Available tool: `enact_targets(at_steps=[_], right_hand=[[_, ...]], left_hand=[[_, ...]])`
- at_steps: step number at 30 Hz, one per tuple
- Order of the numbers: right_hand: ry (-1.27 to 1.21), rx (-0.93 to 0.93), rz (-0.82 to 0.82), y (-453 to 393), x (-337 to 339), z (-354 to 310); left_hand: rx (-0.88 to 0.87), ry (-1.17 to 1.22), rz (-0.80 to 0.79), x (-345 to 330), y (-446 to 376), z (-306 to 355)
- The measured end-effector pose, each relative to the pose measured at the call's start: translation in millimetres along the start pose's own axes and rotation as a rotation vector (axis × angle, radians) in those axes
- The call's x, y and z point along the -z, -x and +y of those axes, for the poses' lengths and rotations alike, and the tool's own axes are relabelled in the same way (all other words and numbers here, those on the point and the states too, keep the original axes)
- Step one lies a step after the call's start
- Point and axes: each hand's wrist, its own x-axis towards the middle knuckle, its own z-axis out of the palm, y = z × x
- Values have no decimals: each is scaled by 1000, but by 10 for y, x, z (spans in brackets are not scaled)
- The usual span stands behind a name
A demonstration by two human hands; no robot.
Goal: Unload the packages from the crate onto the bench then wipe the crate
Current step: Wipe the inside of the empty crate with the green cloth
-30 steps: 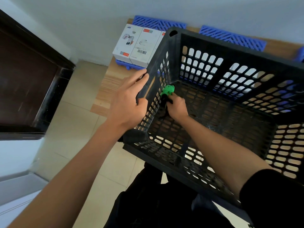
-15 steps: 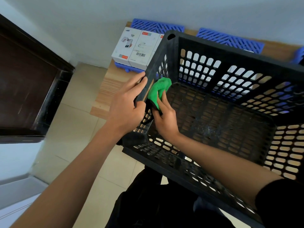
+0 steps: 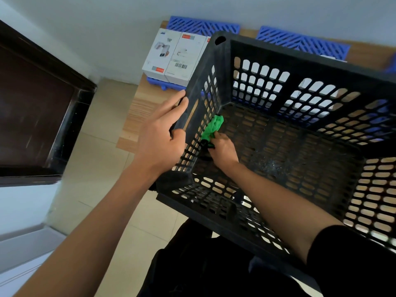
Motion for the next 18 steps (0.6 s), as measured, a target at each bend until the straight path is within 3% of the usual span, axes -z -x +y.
enact_targets(at_steps=[5,14,18], right_hand=[[-183,-21,34,65,219,-12],[-243,382,239,550,512,-149],[-371,310,268,569,470,-430]], left_hand=[[23,-13,-1,7,6,13],[79,86,87,64,30,-2],[132,98,102,119,201,15]])
